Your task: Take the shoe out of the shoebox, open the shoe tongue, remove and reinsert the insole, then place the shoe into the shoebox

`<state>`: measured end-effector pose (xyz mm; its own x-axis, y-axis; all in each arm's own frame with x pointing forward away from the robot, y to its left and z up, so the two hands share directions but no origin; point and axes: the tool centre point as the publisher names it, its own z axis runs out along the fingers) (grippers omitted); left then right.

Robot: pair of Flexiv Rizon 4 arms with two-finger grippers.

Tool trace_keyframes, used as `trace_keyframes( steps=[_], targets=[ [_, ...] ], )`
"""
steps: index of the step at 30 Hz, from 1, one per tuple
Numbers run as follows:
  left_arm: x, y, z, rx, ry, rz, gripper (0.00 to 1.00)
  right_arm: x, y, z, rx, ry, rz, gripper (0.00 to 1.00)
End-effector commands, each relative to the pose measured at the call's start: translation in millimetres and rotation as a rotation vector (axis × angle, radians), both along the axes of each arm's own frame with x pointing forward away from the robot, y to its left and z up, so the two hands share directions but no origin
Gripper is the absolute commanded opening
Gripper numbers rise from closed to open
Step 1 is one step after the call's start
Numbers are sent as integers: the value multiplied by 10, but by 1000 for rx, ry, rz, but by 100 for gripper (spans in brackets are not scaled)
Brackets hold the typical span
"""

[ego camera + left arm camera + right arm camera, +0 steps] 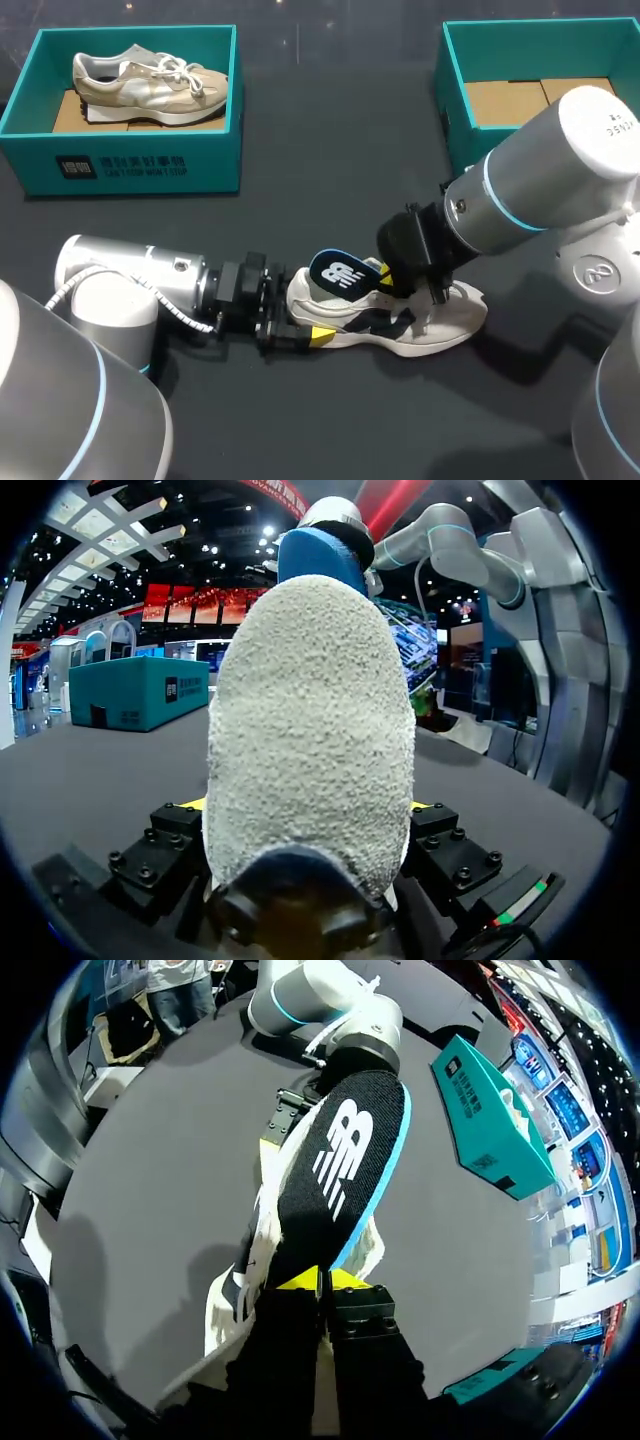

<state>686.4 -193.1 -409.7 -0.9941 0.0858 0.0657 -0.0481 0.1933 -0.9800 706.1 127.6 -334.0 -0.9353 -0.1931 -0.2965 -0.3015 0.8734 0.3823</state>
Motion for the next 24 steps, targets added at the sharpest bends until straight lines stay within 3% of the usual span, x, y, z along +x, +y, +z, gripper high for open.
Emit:
trace_keyframes(
  steps=[1, 12, 21, 22, 24],
  targets=[
    [11, -5, -16, 0, 0, 0, 0, 6, 83, 86, -9, 3, 42, 0],
    [11, -5, -16, 0, 0, 0, 0, 49, 432, 156, -55, 29, 147, 0],
    [11, -5, -16, 0, 0, 0, 0, 84, 609, 217, -104, 106, 87, 0],
    [11, -5, -16, 0, 0, 0, 0, 88, 617, 220, -107, 115, 79, 4],
    [11, -5, -16, 0, 0, 0, 0, 98, 624, 221, -112, 142, 54, 25]
  ],
)
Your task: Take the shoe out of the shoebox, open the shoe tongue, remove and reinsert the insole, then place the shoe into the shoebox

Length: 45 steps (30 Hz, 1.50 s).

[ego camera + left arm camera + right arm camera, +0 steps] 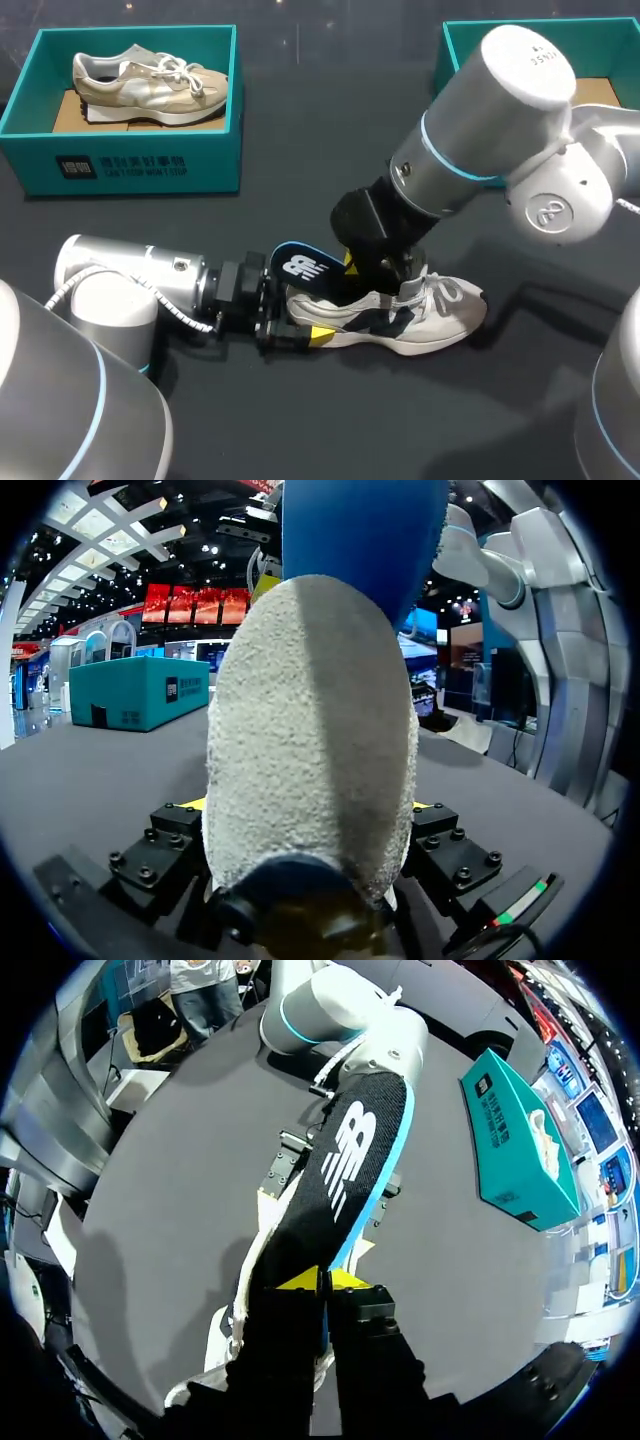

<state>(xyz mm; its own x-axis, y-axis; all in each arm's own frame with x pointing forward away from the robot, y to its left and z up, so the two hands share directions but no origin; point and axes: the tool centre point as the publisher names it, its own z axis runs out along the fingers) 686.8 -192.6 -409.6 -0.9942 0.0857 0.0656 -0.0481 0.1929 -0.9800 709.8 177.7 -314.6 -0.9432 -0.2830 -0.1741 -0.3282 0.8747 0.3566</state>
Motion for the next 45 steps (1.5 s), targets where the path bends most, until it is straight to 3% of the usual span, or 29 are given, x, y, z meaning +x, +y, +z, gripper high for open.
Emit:
trace_keyframes(
  steps=[1, 6, 9, 13, 16, 17, 21, 22, 23, 35, 43, 44, 45],
  targets=[
    [7, -10, -17, 0, 0, 0, 0, 66, 123, 25, -46, 36, -32, 31],
    [7, -10, -17, 0, 0, 0, 0, 87, 107, 21, -28, 96, -87, 58],
    [7, -10, -17, 0, 0, 0, 0, 101, 86, 23, -4, 141, -115, 49],
    [7, -10, -17, 0, 0, 0, 0, 111, 79, 43, 8, 201, -139, 45],
    [7, -10, -17, 0, 0, 0, 0, 107, 79, 76, 18, 239, -161, 48],
    [7, -10, -17, 0, 0, 0, 0, 100, 80, 90, 22, 244, -165, 58],
    [7, -10, -17, 0, 0, 0, 0, 65, 86, 147, 29, 265, -184, 55],
    [7, -10, -17, 0, 0, 0, 0, 54, 87, 162, 36, 271, -187, 68],
    [7, -10, -17, 0, 0, 0, 0, 45, 88, 177, 42, 277, -186, 100],
    [7, -10, -17, 0, 0, 0, 0, 16, 96, 229, 14, 291, -176, 100],
    [7, -10, -17, 0, 0, 0, 0, 18, 64, 231, 191, 385, -205, 100],
    [7, -10, -17, 0, 0, 0, 0, 20, 61, 231, 206, 402, -208, 92],
    [7, -10, -17, 0, 0, 0, 0, 24, 61, 224, 213, 419, -211, 92]
  ],
)
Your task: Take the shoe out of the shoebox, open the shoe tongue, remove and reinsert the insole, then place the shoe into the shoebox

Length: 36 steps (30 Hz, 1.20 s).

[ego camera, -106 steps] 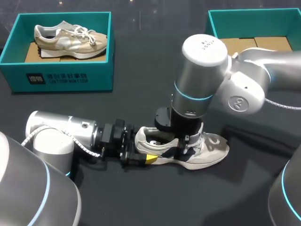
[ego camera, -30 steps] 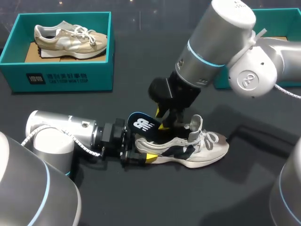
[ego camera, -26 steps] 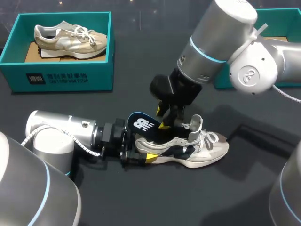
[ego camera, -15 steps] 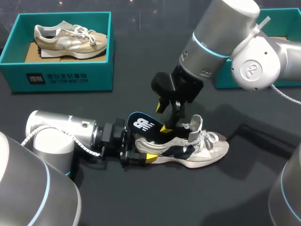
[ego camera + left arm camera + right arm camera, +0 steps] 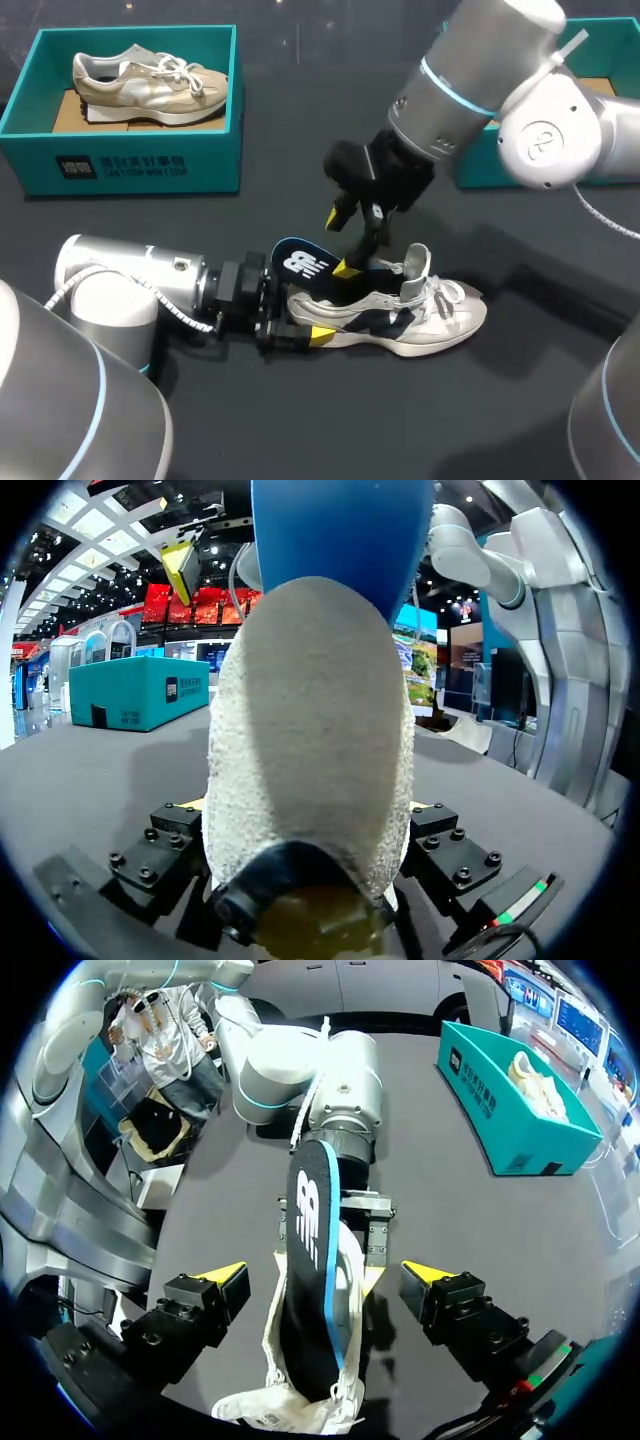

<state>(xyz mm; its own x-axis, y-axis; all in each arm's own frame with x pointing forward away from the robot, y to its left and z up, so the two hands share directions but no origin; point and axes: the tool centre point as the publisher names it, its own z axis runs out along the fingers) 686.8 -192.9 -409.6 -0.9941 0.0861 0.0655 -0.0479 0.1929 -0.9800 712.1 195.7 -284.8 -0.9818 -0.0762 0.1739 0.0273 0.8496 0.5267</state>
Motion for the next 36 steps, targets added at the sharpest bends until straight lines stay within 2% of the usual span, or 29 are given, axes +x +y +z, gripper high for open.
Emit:
trace_keyframes(
  steps=[1, 3, 8, 10, 13, 17, 19, 23, 34, 36],
  targets=[
    [6, -7, -17, 0, 0, 0, 0, 4, -117, -79, 96, 43, -21, 89],
    [6, -7, -17, 0, 0, 0, 0, 12, -116, -99, 115, 84, -37, 71],
    [6, -7, -17, 0, 0, 0, 0, 15, -113, -114, 118, 139, -71, 62],
    [6, -7, -17, 0, 0, 0, 0, 16, -101, -117, 117, 156, -73, 62],
    [6, -7, -17, 0, 0, 0, 0, 12, -73, -133, 109, 184, -75, 71],
    [6, -7, -17, 0, 0, 0, 0, -5, -58, -172, 82, 229, -96, 75],
    [6, -7, -17, 0, 0, 0, 0, -14, -57, -197, 74, 244, -101, 73],
    [6, -7, -17, 0, 0, 0, 0, -27, -45, -248, 76, 266, -100, 61],
    [6, -7, -17, 0, 0, 0, 0, -110, 30, -349, 80, 315, -96, 55],
    [6, -7, -17, 0, 0, 0, 0, -131, 45, -359, 81, 321, -94, 51]
  ],
)
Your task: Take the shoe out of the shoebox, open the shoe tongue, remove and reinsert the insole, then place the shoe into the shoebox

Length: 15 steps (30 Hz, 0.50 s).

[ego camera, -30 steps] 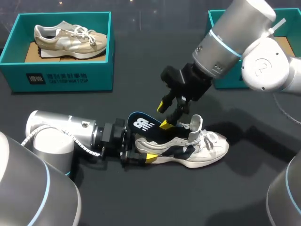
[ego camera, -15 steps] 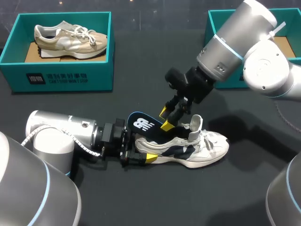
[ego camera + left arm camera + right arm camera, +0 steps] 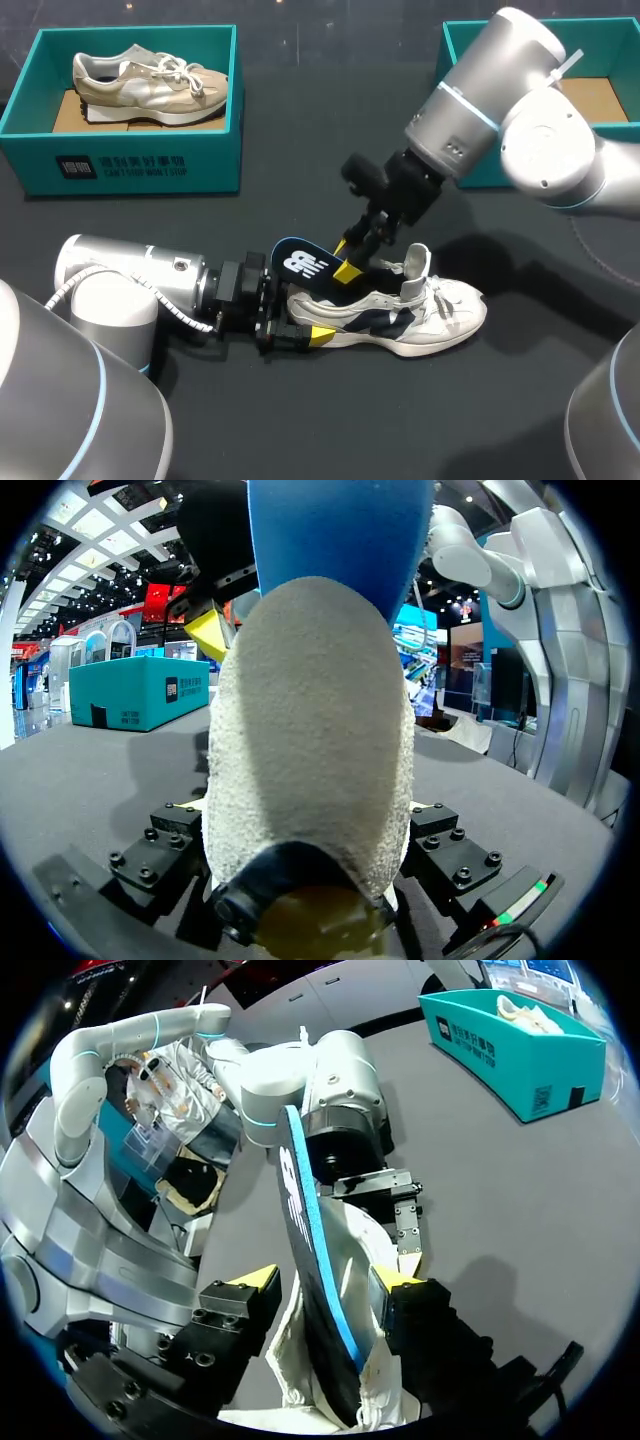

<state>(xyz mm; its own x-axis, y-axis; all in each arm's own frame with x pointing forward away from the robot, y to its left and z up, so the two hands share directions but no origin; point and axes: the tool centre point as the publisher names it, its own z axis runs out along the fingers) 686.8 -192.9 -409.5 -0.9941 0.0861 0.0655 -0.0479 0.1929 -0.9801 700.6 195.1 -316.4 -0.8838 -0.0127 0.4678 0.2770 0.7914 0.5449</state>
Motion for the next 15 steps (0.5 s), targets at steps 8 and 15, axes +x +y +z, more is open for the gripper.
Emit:
trace_keyframes(
  steps=[8, 15],
  targets=[
    [7, -7, -17, 0, 0, 0, 0, -100, 91, -38, -2, 16, 2, 47],
    [7, -7, -17, 0, 0, 0, 0, -135, 124, -23, -3, 15, 9, 43]
  ],
)
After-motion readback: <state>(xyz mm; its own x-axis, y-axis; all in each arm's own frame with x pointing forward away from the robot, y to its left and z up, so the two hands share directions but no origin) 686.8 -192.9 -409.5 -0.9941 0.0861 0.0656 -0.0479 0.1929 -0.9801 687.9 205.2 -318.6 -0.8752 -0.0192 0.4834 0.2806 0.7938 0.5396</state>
